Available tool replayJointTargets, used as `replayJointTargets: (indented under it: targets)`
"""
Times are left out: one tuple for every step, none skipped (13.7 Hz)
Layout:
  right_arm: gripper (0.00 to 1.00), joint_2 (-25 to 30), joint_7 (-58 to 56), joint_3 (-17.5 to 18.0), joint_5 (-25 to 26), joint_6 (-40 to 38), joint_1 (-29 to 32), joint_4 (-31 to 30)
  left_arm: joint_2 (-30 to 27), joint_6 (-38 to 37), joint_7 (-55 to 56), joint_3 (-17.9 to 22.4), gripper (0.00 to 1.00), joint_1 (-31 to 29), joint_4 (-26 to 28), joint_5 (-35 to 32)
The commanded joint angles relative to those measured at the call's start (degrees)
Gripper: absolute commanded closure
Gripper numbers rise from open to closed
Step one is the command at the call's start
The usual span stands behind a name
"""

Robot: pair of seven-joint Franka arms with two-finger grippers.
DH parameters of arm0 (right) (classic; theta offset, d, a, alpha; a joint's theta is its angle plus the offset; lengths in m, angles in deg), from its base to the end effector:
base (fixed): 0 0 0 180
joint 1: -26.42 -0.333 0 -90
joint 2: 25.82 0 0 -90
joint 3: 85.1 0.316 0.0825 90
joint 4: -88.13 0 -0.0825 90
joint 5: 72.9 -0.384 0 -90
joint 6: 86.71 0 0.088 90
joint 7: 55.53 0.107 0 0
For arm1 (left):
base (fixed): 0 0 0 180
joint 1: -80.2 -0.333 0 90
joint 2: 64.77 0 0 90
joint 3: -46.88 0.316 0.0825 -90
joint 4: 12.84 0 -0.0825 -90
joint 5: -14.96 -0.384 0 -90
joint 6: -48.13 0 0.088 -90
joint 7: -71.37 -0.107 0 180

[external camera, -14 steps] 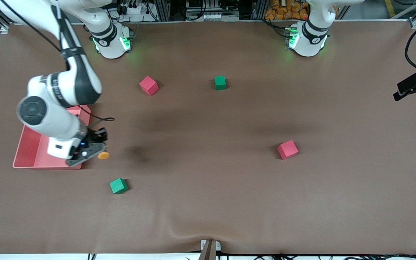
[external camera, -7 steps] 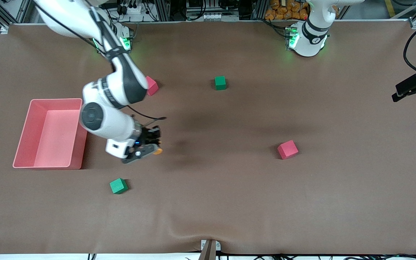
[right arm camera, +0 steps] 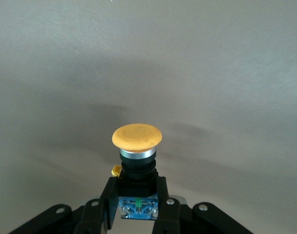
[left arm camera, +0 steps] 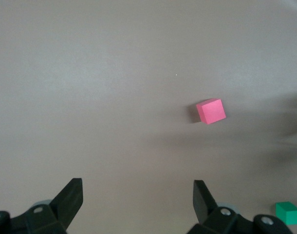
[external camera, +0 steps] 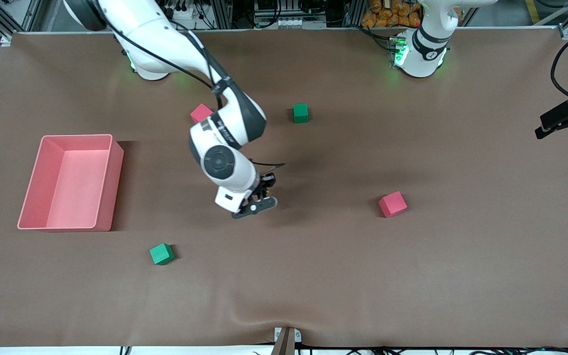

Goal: Place and upright button with both arms
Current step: 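Carry the button out of the tray toward the table middle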

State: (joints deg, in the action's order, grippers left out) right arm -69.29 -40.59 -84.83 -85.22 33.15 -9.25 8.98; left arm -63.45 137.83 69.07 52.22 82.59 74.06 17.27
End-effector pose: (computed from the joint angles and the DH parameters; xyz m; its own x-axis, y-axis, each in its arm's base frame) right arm 0.5841 0.4355 0.2579 0.9607 0.2575 -0.1033 0.2392 -0.9574 -0.1617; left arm 0.5612 0.0239 0.6368 0.9996 0.0111 0.0274 0.0100 -0.9993 0.0371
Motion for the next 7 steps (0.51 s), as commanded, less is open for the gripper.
replayJointTargets:
  targets:
    - [1.0, -3.11, 6.49, -0.61, 0.81, -0.42, -1.77, 4.0, 0.17, -0.93, -1.57, -0.07, 0.0, 0.07, -1.12, 1.03]
    - [1.0, -3.9, 8.51, -0.61, 0.81, -0.42, -2.12, 4.09, 0.17, -0.93, -1.49, -0.16, 0.0, 0.16, -1.12, 1.03]
    - [1.0, -4.43, 10.35, -0.53, 0.81, -0.33, -2.56, 4.09, 0.17, -0.93, -1.49, -0.16, 0.0, 0.33, -1.12, 1.03]
    - [1.0, -5.13, 12.37, -0.53, 0.72, -0.15, -3.0, 4.44, 0.25, -0.93, -1.31, -0.51, 0.0, 0.6, -1.04, 0.94]
    - [1.0, -5.57, 13.7, -0.53, 0.72, -0.06, -3.53, 4.88, 0.43, -0.93, -1.4, -0.86, 0.0, 0.6, -0.95, 0.94]
    - [0.98, -5.92, 14.15, -0.61, 0.89, 0.02, -4.49, 4.88, 0.78, -0.93, -1.4, -1.03, 0.0, 0.86, -0.86, 0.94]
    - [0.78, -6.1, 14.24, -0.7, 1.07, 0.02, -5.54, 4.88, 1.13, -0.93, -1.48, -1.3, 0.0, 1.04, -0.77, 0.94]
